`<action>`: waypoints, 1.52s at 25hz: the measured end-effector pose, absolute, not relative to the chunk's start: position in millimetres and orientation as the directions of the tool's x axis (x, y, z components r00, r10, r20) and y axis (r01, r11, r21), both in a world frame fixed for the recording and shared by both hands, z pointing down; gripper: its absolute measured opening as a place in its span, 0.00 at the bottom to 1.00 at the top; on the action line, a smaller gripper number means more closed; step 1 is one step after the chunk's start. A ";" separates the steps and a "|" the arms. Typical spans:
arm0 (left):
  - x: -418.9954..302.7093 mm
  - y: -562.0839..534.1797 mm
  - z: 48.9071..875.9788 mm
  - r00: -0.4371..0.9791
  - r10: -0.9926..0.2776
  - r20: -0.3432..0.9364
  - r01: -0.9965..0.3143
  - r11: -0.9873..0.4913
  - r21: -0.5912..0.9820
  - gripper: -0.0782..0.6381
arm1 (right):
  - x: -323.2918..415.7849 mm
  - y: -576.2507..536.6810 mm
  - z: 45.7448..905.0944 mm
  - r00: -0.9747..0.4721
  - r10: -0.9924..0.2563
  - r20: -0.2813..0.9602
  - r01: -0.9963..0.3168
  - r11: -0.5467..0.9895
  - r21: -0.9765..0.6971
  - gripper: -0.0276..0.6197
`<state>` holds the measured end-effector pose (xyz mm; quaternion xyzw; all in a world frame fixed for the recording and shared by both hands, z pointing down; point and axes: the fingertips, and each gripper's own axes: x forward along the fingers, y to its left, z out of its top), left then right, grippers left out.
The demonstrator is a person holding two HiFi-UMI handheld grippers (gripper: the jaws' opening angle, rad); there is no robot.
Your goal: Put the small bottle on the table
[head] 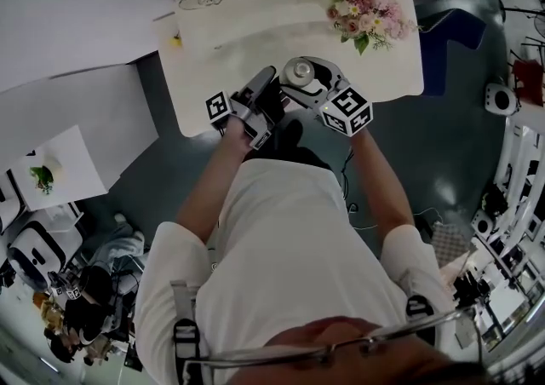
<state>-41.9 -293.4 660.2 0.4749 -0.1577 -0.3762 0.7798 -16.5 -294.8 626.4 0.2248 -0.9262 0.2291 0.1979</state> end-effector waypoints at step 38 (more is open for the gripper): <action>-75.7 -309.9 736.7 0.745 -0.667 0.012 0.304 0.355 0.884 0.56 | -39.6 -373.1 824.0 -0.604 -0.451 0.657 -0.713 0.674 -0.193 0.57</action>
